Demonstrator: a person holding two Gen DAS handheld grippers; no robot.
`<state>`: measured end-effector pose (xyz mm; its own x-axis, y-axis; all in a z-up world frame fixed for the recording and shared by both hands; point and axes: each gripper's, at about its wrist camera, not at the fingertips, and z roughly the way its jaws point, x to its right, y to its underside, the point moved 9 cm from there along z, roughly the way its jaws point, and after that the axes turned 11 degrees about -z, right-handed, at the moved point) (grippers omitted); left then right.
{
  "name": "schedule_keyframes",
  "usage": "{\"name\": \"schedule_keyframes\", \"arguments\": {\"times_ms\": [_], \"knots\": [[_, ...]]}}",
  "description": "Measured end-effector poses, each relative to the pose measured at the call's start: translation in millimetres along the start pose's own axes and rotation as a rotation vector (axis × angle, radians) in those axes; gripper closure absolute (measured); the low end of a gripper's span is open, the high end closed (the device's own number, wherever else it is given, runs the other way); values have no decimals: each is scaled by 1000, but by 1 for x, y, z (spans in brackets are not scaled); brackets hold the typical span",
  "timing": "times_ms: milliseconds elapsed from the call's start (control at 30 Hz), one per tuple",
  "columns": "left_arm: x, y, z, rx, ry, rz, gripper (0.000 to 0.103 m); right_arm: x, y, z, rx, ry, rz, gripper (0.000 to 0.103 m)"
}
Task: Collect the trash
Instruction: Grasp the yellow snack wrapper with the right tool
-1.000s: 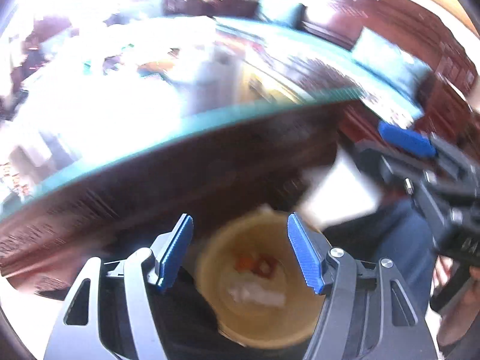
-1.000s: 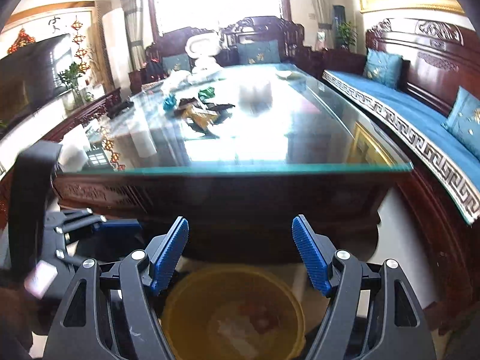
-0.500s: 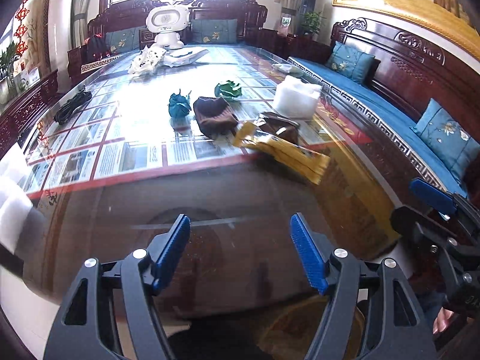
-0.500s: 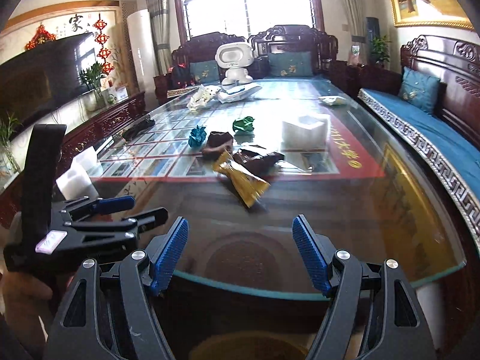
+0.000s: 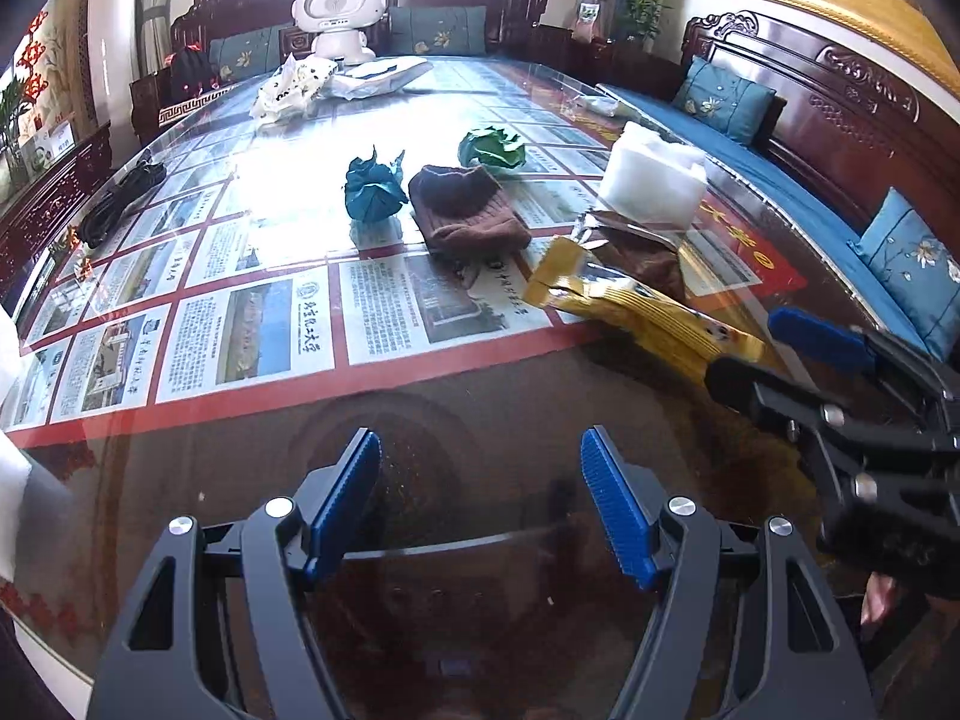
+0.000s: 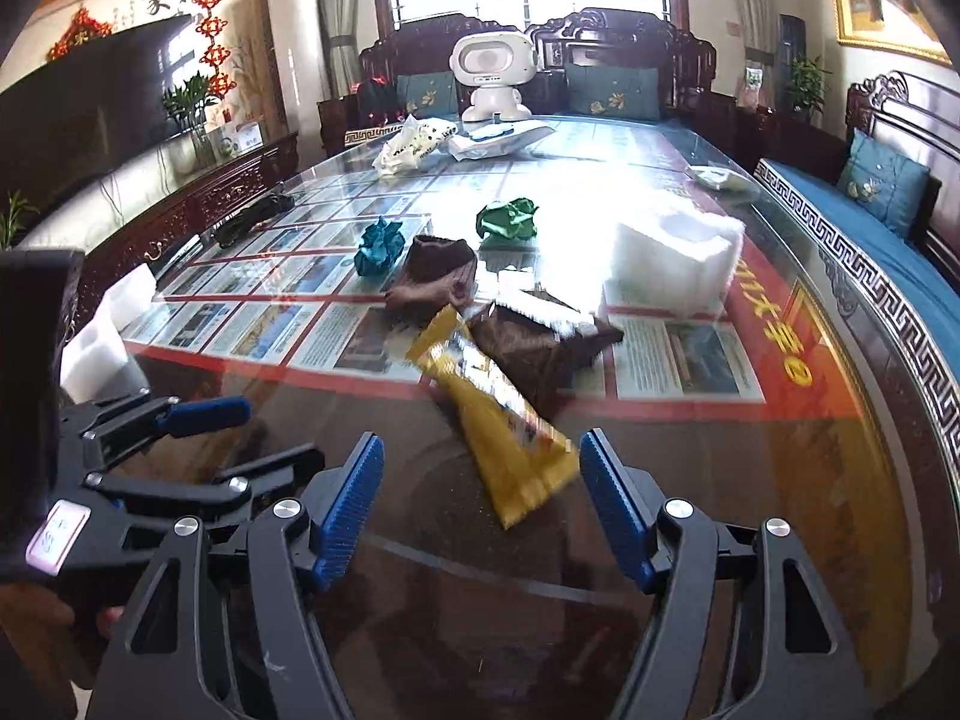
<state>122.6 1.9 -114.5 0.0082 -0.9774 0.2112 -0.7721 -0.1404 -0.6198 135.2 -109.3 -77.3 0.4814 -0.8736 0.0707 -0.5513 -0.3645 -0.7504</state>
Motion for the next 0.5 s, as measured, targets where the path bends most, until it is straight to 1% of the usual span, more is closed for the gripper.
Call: {"name": "schedule_keyframes", "arguments": {"times_ms": [100, 167, 367, 500], "knots": [[-1, -6, 4, -1, 1, -2, 33, 7, -5, 16, -32, 4, -4, 36], [-1, -10, 7, -1, 3, -5, 33, 8, -8, 26, -49, -25, 6, 36], [-6, -18, 13, 7, 0, -10, 33, 0, -14, 42, -80, -66, -6, 37], [-8, -19, 13, 10, 3, -10, 31, 0, -14, 51, -100, -76, 5, 40]]}}
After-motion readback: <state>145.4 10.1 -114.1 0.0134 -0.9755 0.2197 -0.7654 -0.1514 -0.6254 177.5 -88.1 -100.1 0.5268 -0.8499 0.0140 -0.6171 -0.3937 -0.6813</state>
